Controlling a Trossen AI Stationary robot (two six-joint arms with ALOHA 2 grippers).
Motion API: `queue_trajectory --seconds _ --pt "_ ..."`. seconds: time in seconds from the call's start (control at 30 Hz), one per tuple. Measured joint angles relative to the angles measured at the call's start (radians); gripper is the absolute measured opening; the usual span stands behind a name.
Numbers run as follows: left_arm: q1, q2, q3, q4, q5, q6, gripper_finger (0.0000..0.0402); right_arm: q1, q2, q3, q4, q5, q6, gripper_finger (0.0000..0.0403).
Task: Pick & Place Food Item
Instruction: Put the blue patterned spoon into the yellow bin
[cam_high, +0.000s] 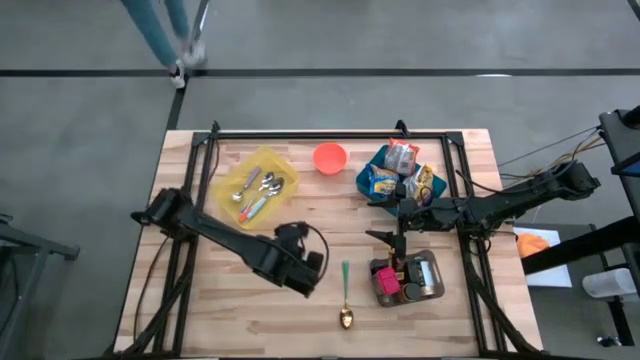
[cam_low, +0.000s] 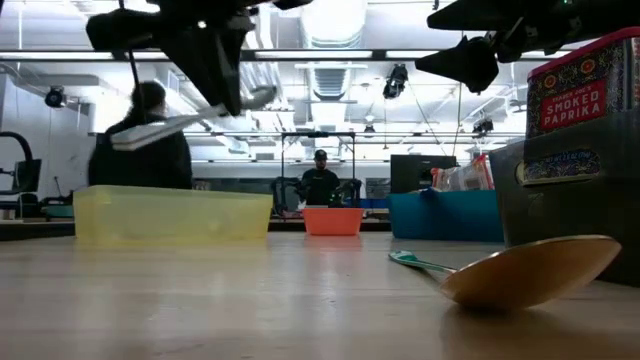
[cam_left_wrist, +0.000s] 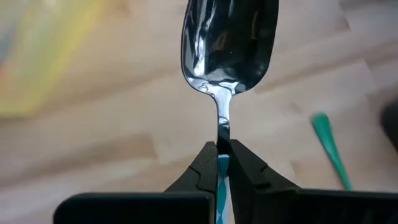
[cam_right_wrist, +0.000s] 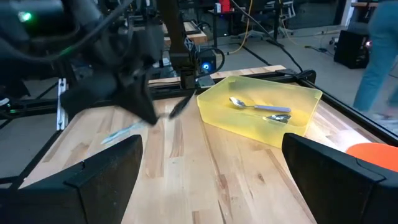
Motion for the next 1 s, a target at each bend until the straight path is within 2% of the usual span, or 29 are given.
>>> queue_trajectory --seconds 0.33,0.43,0.7,1.0 --pt "0.022 -0.094 0.0 -0.226 -0.224 0.031 0.0011 0.0 0.0 0.0 0.0 0.0 0.0 0.0381" --pt "0.045 -0.121 0.0 -0.269 -0.266 0.105 0.0011 0.0 0.0 0.0 0.0 0.0 0.0 0.0381" --pt "0.157 -0.165 -0.001 -0.297 -0.295 0.41 0.0011 0.0 0.0 0.0 0.0 0.0 0.0 0.0381" --pt "0.311 -0.169 -0.038 -0.335 -0.344 0.547 0.0011 0.0 0.0 0.0 -0.001 0.0 0.0 0.0381"
